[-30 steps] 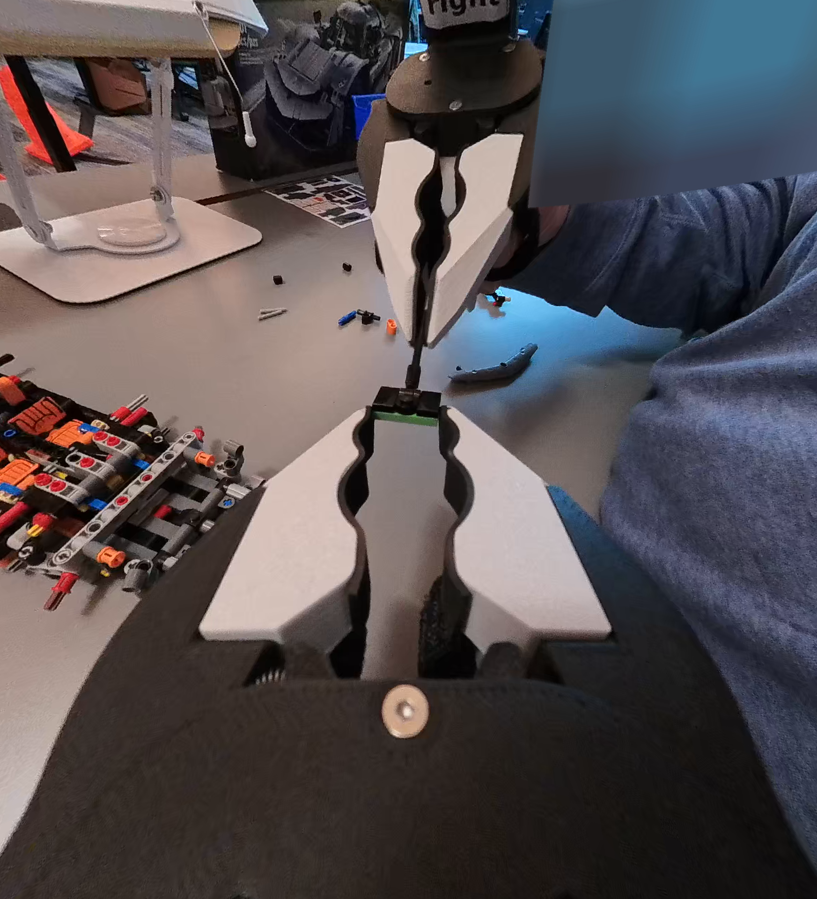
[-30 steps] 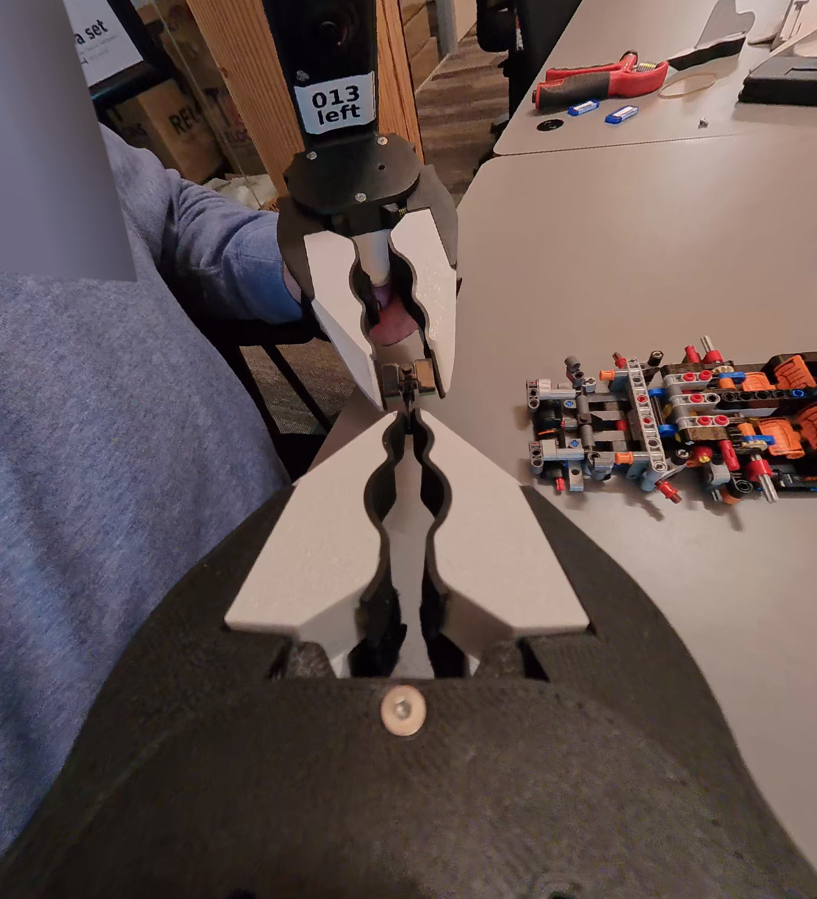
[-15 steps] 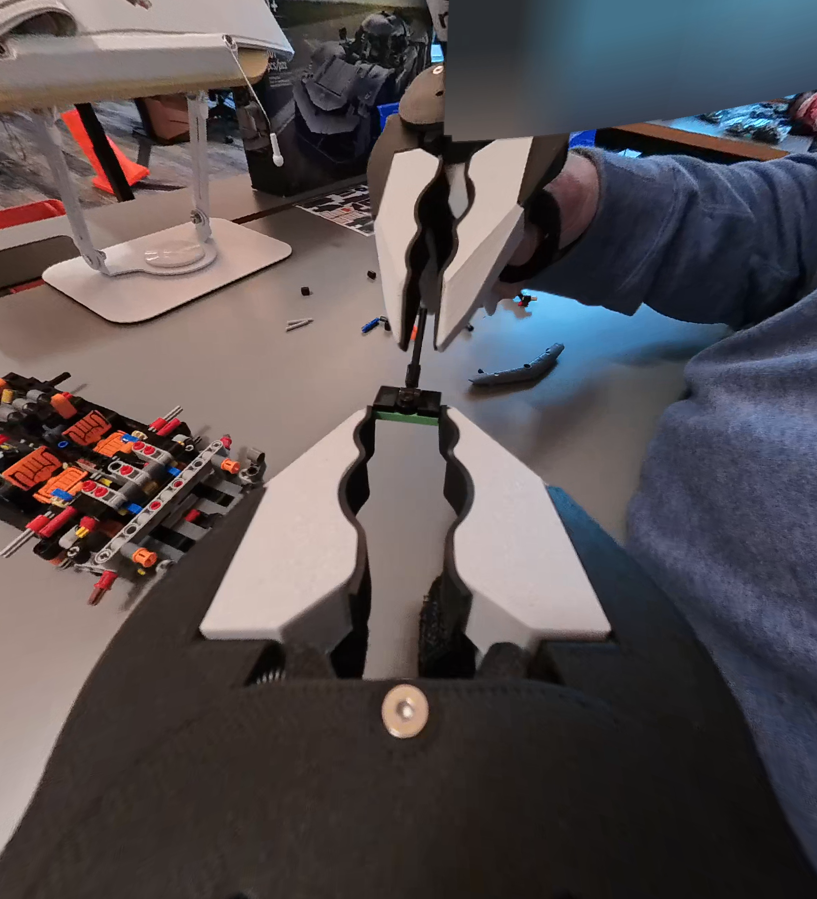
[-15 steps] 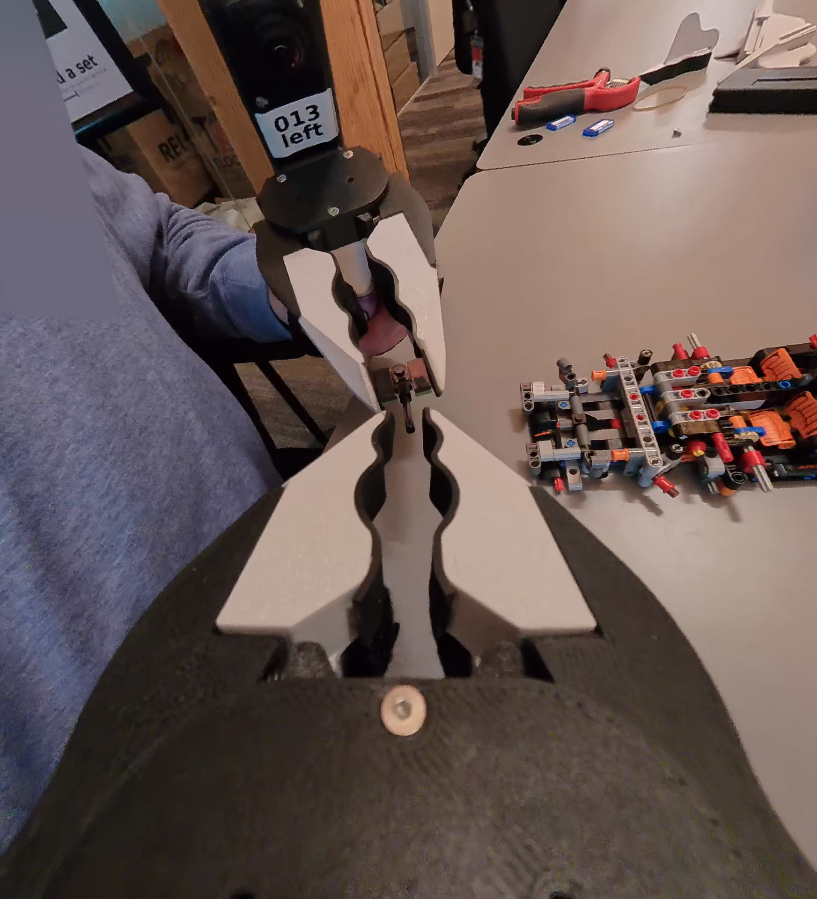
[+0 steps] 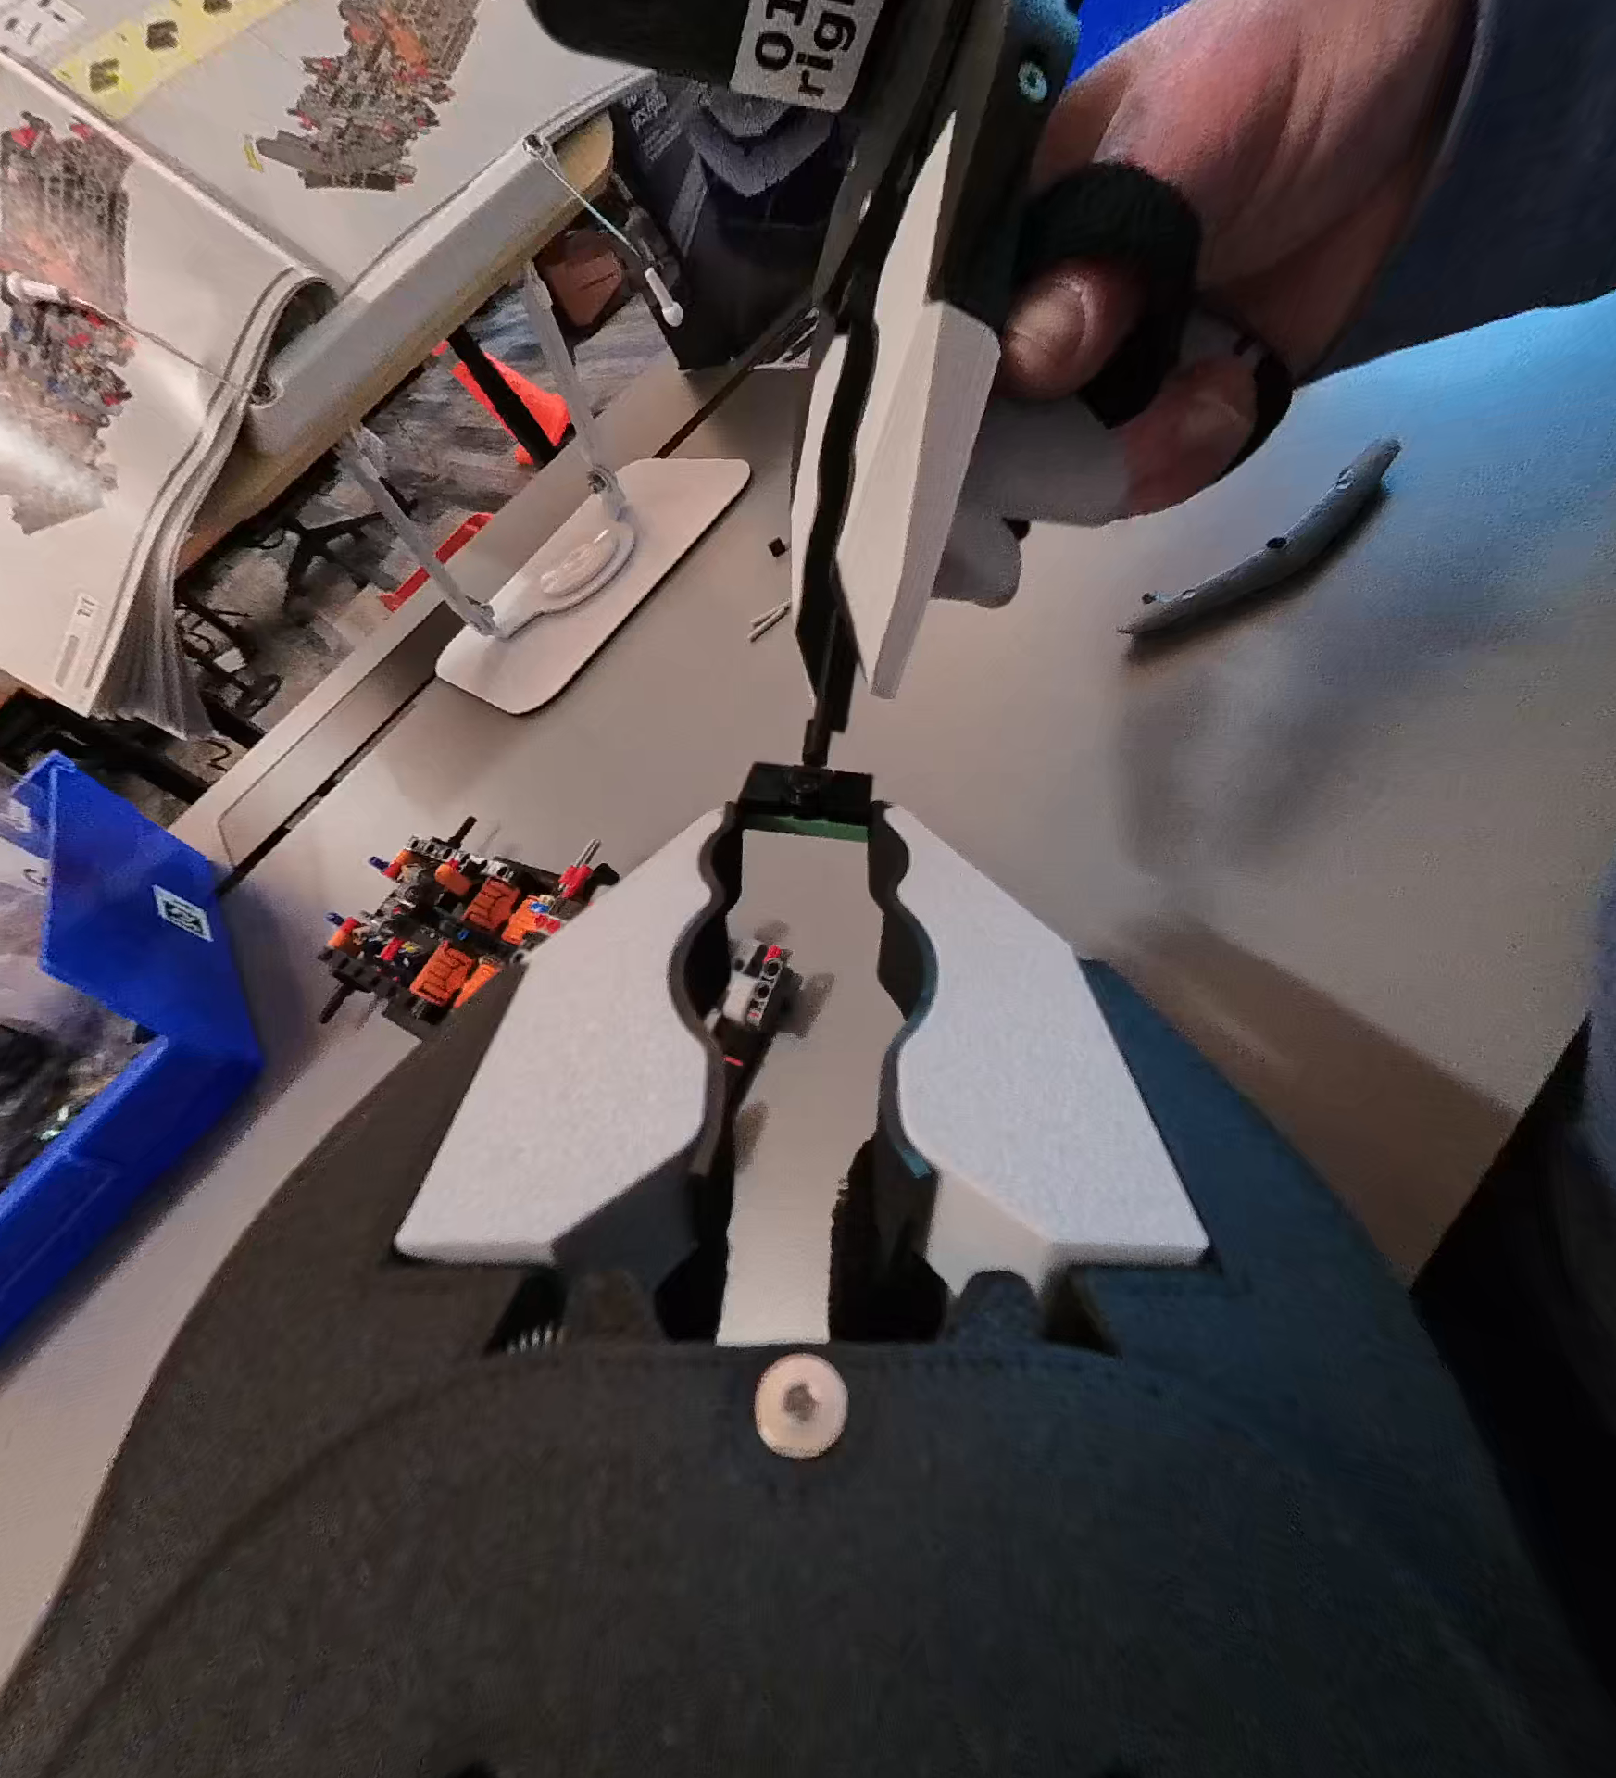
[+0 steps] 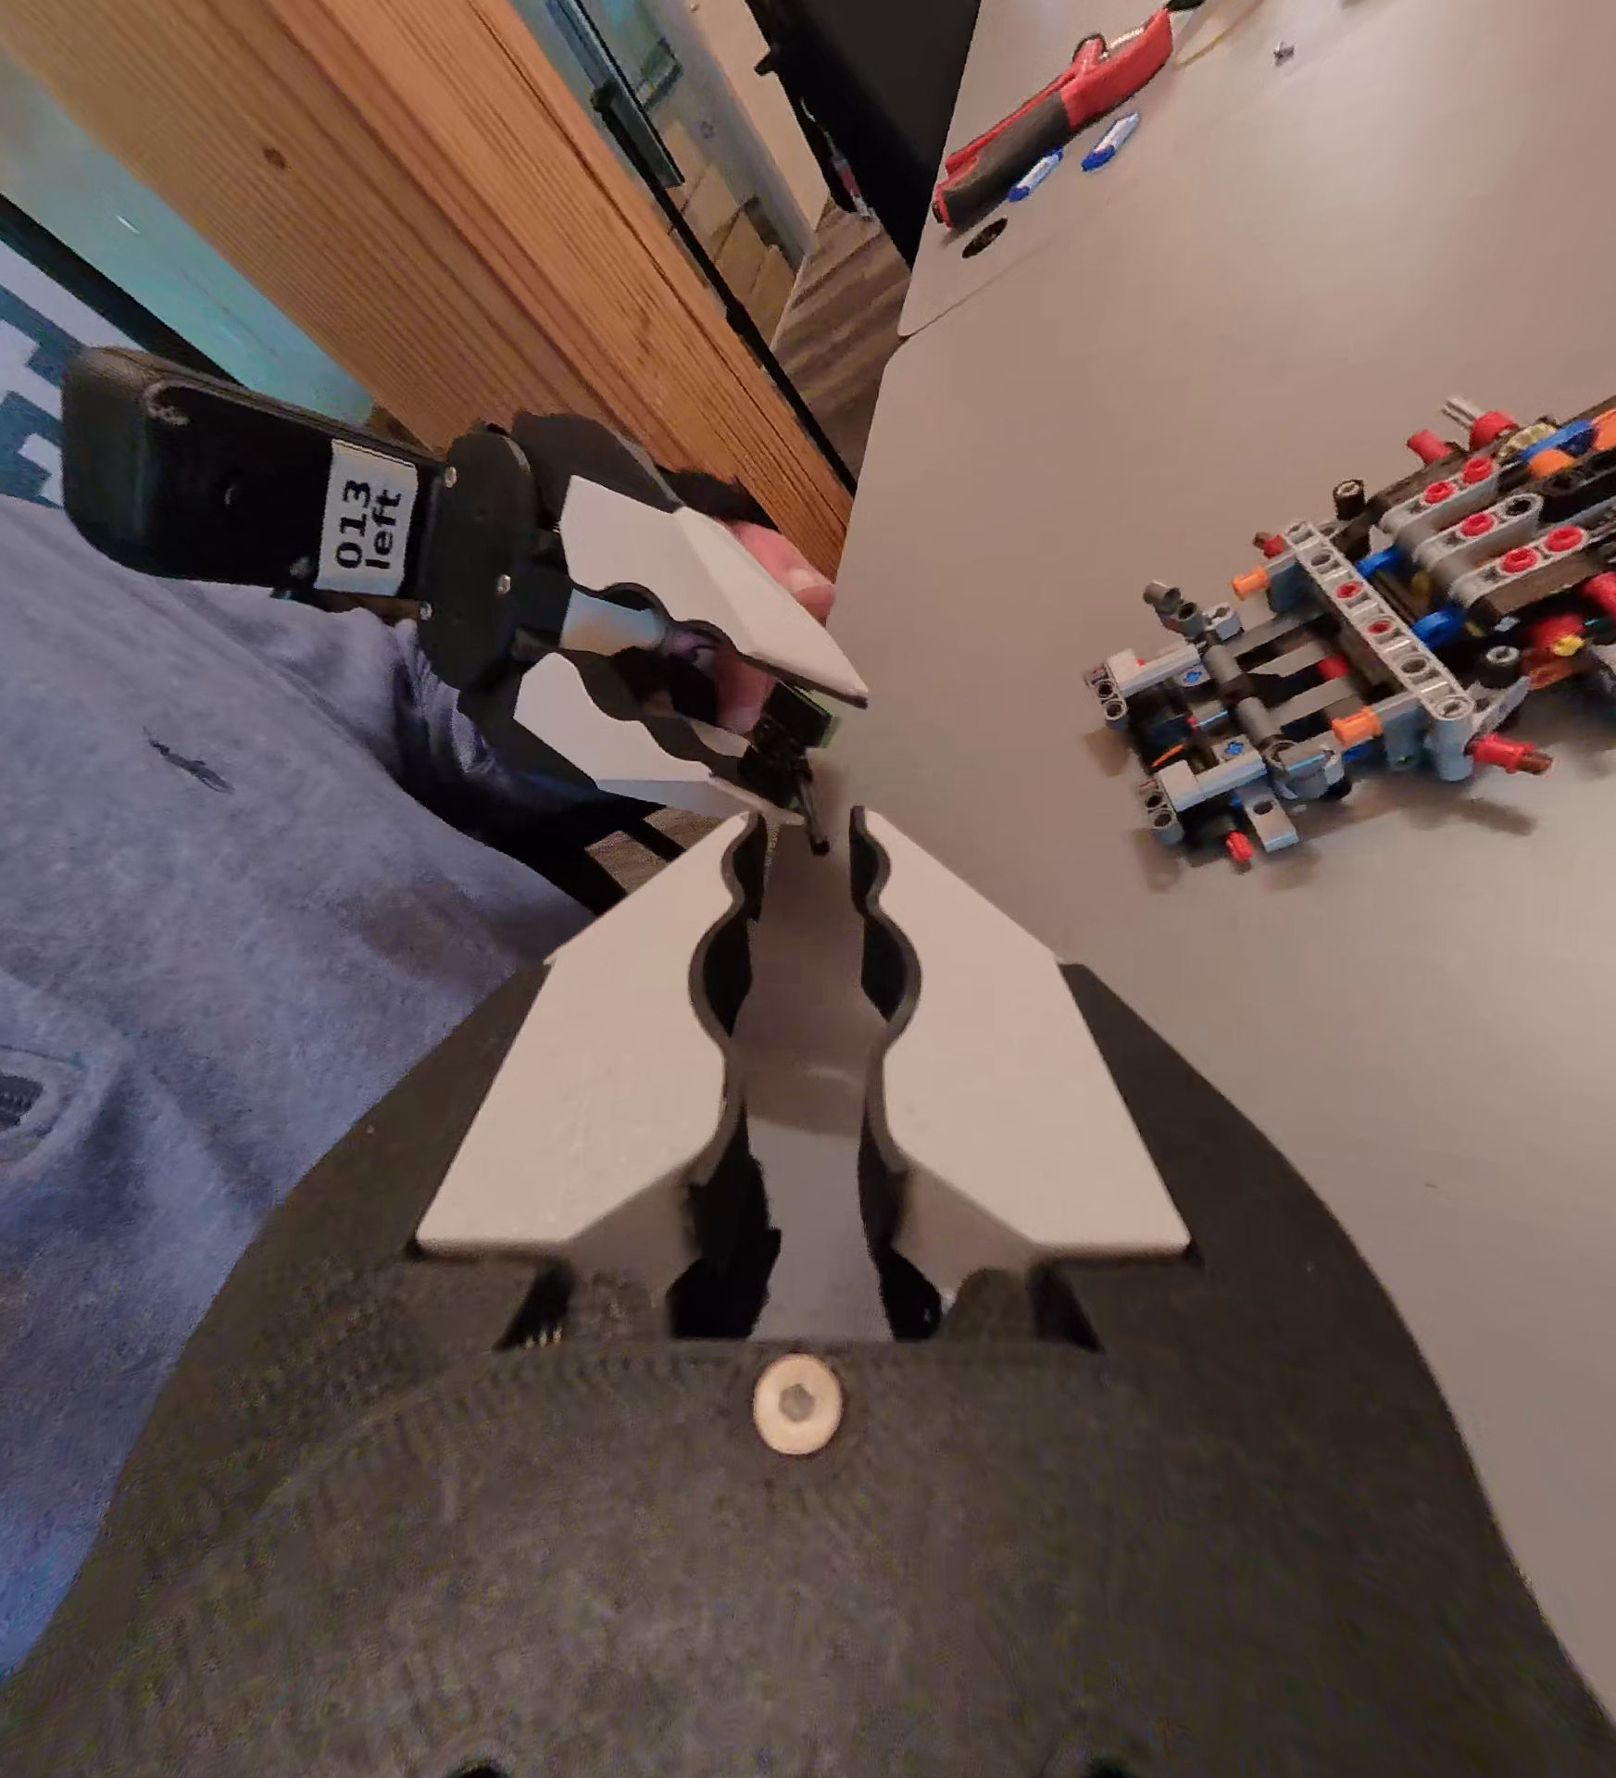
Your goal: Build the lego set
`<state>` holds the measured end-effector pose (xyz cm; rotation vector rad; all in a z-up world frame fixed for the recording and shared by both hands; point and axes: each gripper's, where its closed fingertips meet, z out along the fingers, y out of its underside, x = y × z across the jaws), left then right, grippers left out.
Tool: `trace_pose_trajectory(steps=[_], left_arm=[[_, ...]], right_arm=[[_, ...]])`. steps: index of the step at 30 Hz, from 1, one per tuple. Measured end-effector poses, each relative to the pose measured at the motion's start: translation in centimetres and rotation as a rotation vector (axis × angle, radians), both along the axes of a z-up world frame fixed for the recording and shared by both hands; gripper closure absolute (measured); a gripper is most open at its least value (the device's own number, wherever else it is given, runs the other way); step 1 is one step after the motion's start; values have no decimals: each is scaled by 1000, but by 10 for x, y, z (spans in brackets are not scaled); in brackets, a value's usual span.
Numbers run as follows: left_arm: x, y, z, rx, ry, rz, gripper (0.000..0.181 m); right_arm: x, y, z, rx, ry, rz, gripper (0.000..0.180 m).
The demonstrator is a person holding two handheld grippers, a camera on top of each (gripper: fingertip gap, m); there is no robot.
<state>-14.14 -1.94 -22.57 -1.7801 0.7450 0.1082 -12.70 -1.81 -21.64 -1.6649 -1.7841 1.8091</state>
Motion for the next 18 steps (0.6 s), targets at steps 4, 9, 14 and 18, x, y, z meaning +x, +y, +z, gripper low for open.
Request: trace_pose_trajectory(steps=[4,9,14,18], left_arm=[[0,0,2,19,39,9,157],[2,0,0,23,72,7,157],[2,1,-3,13,103,11,157],[5,3,-3,11,104,8,157]], right_arm=[[-1,-1,3,-19,19,-3,174],[-2,-2,4,-43,19,-8,173],[0,-2,1,-8,10,-7,180],[2,-1,1,12,5,-8,180]])
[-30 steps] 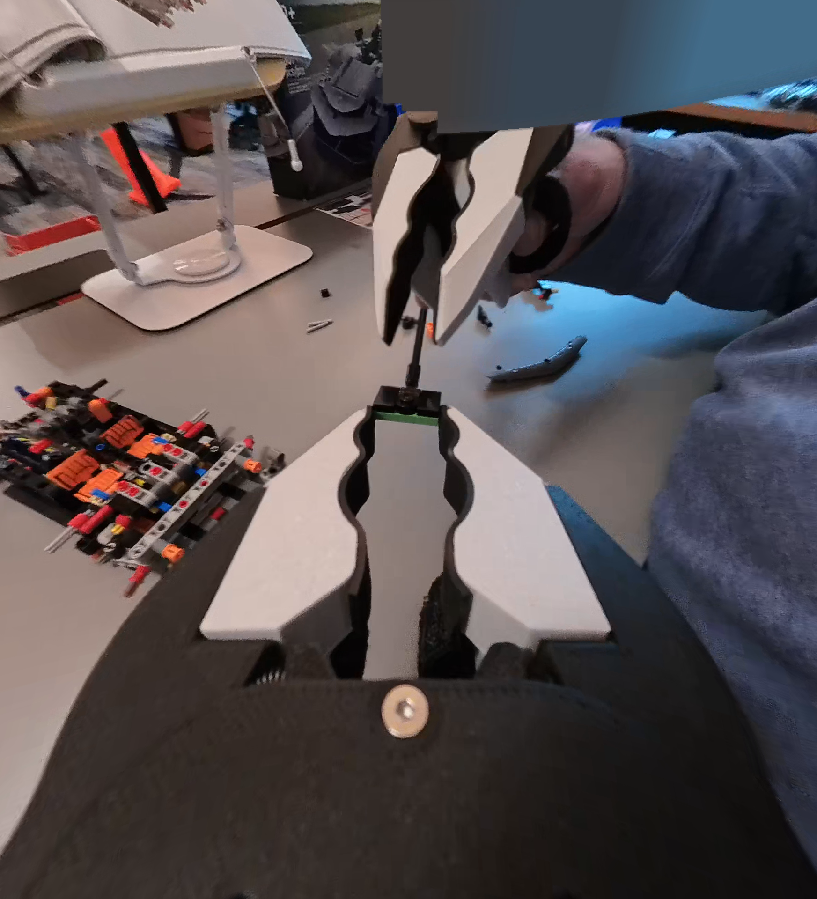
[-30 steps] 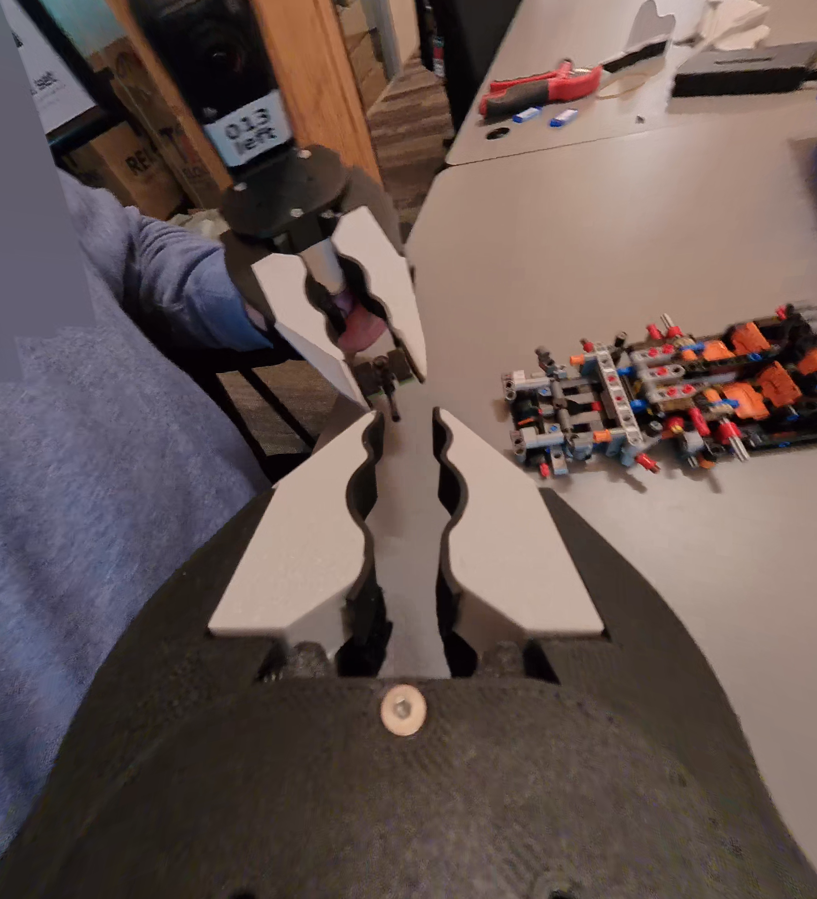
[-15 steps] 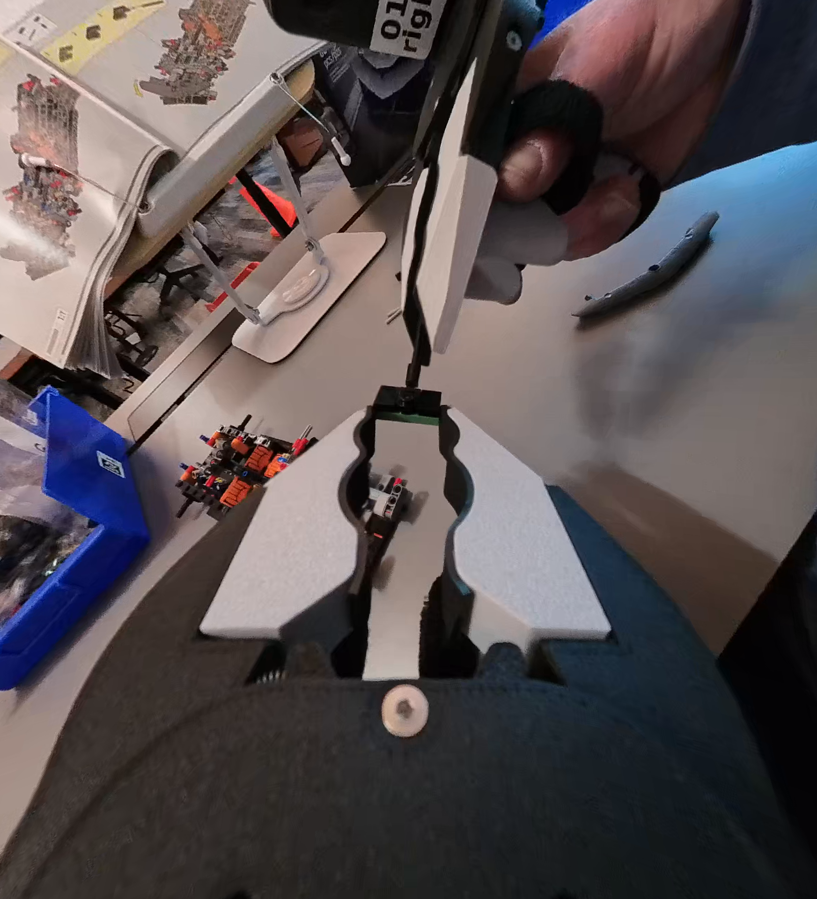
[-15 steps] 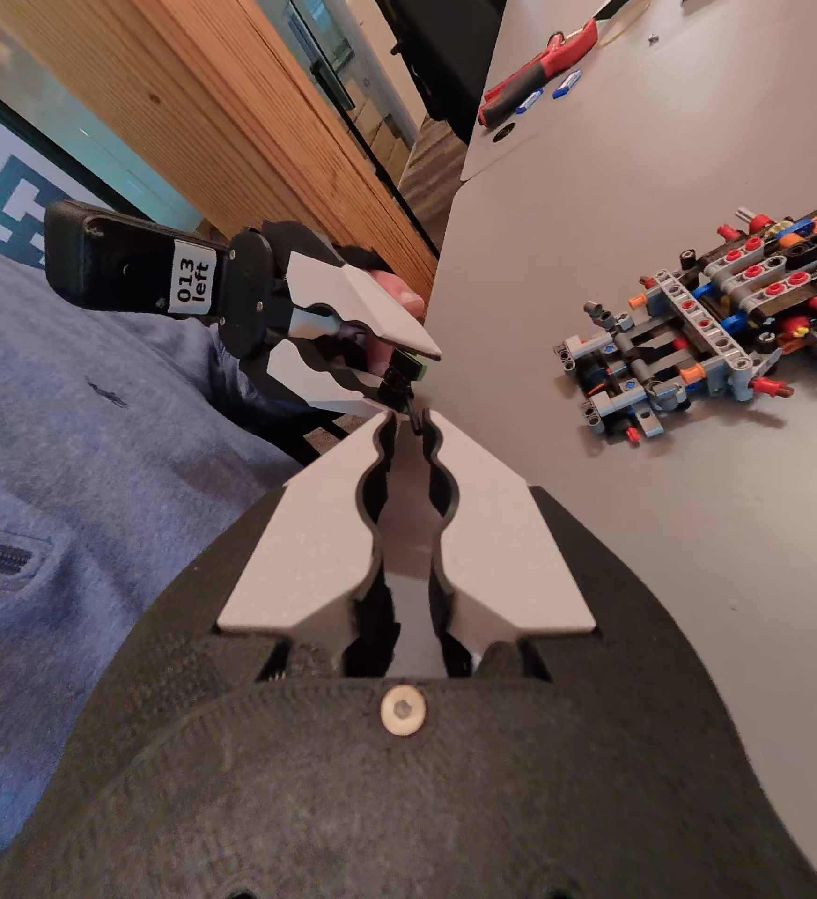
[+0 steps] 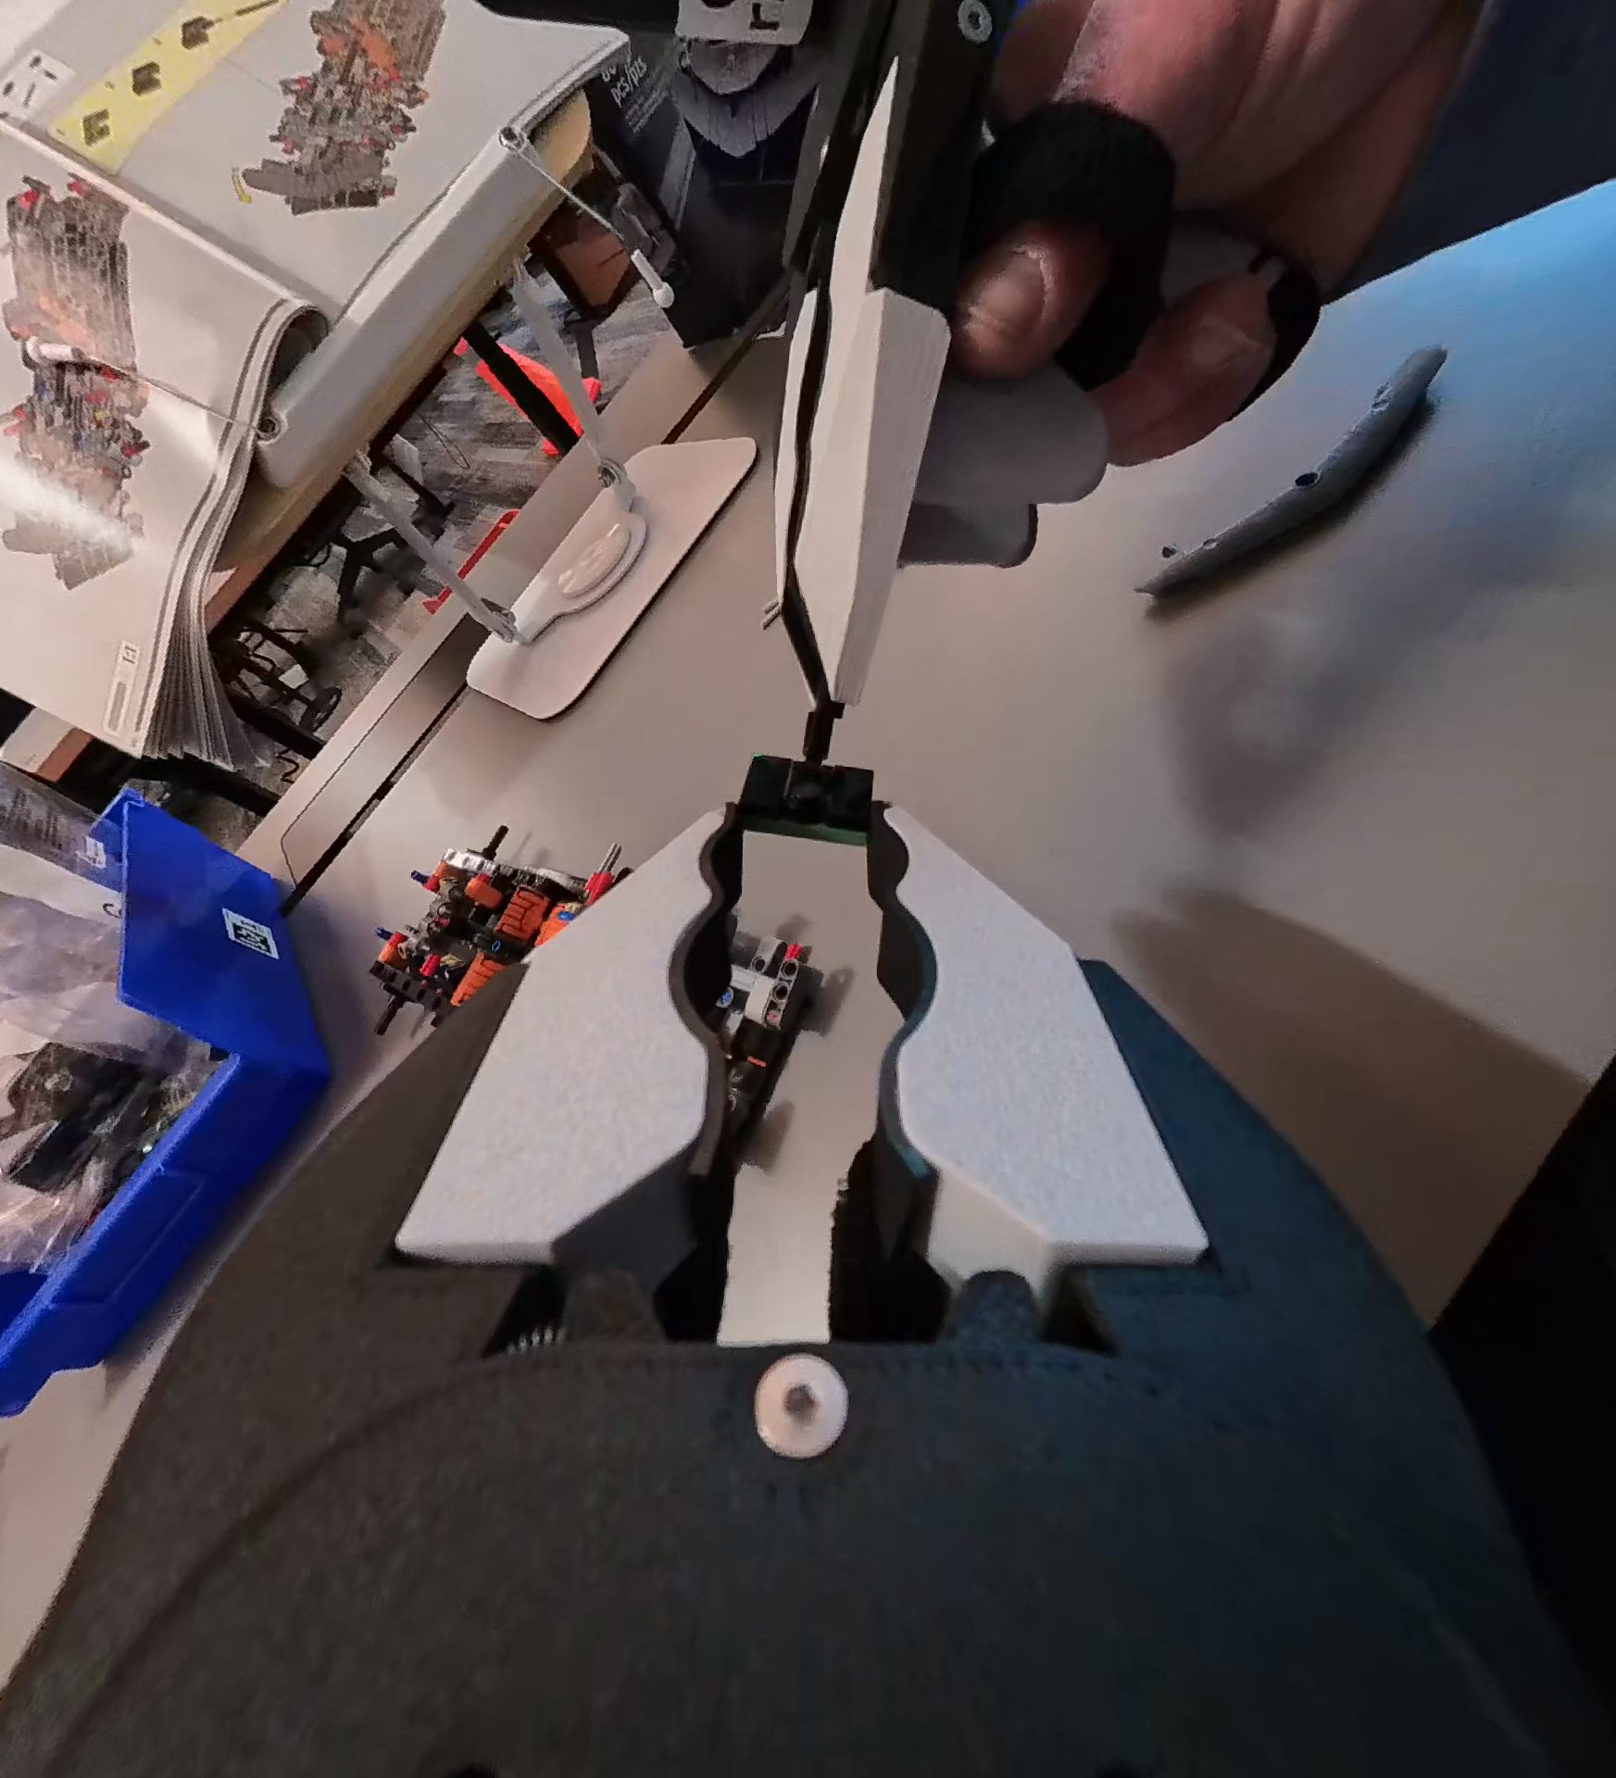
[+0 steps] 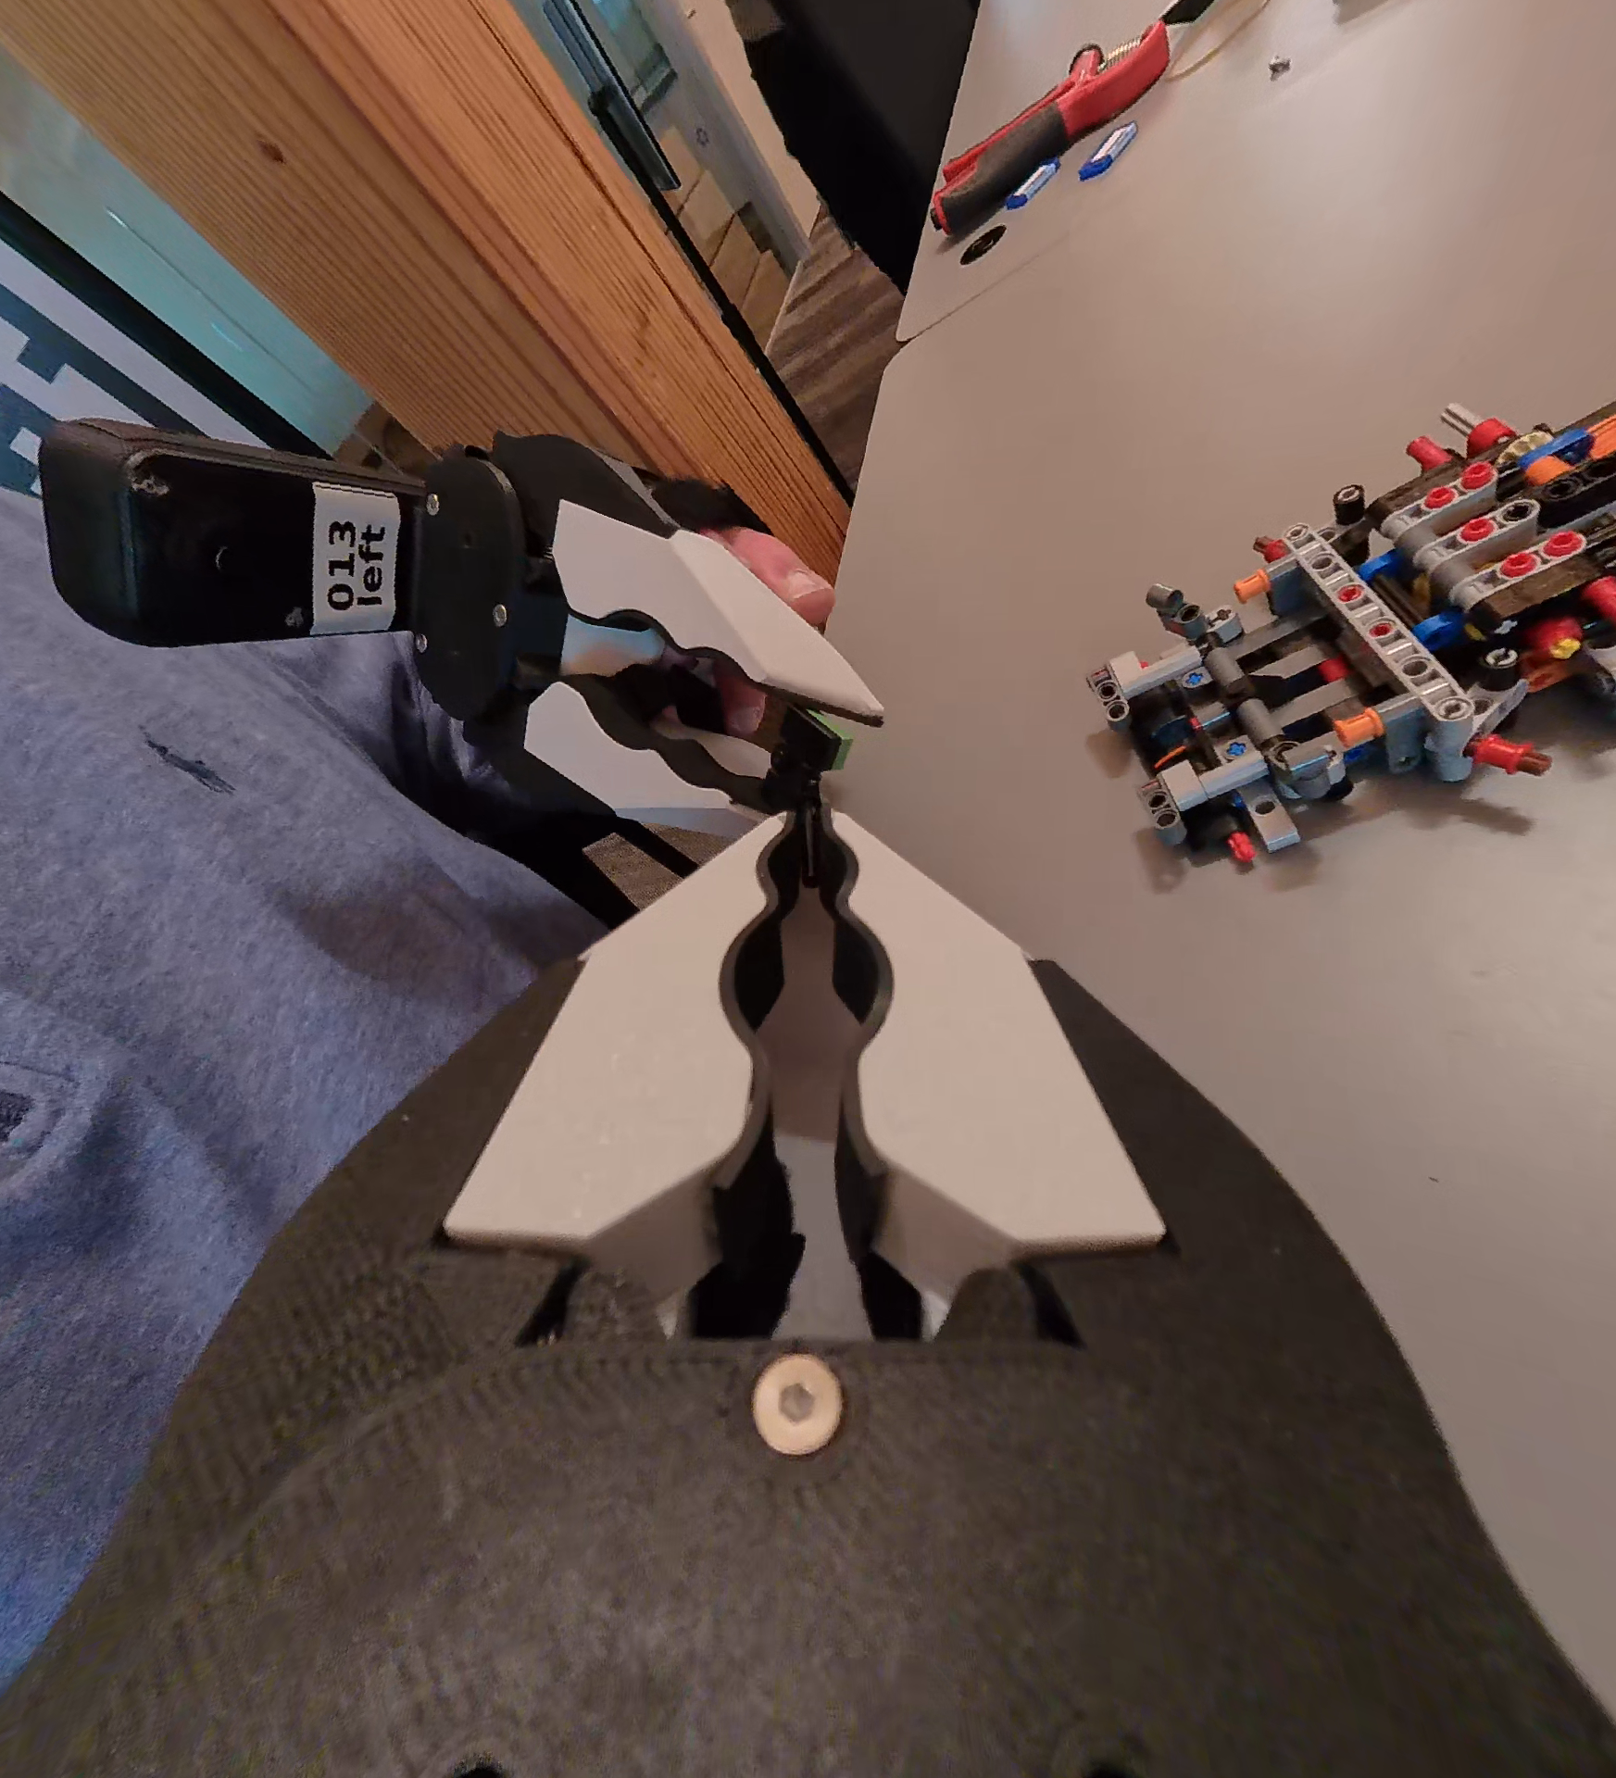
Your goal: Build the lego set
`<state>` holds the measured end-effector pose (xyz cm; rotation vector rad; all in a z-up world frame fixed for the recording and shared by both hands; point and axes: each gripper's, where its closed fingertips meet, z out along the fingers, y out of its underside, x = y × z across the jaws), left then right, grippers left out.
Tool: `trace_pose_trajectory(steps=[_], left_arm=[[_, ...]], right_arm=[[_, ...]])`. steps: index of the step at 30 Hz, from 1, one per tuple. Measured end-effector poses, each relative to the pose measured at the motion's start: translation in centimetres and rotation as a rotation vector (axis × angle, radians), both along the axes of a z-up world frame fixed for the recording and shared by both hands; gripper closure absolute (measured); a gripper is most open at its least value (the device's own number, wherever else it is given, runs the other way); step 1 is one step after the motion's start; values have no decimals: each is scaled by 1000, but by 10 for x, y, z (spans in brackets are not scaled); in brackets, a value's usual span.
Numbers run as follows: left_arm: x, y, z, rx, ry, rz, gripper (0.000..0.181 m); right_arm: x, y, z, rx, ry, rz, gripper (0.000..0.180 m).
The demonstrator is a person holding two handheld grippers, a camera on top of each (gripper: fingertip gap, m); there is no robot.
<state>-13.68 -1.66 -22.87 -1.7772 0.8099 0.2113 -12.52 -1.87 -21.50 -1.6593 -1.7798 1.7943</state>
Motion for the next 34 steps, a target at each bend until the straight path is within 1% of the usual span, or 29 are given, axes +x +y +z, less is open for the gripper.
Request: trace_pose_trajectory(steps=[8,13,29,31,34], left_arm=[[3,5,-11,-59,64,33,157],[3,8,-15,-81,68,50,157],[-5,16,-33,-166,101,115,157],[-6,16,-33,-162,101,118,157],[-5,16,-29,-141,87,114,157]], right_arm=[[4,4,-9,68,-45,-30,180],[5,8,-12,107,-57,-47,180],[-2,14,-25,451,-91,-103,180],[-2,14,-25,474,-88,-105,180],[-3,14,-22,455,-73,-108,180]])
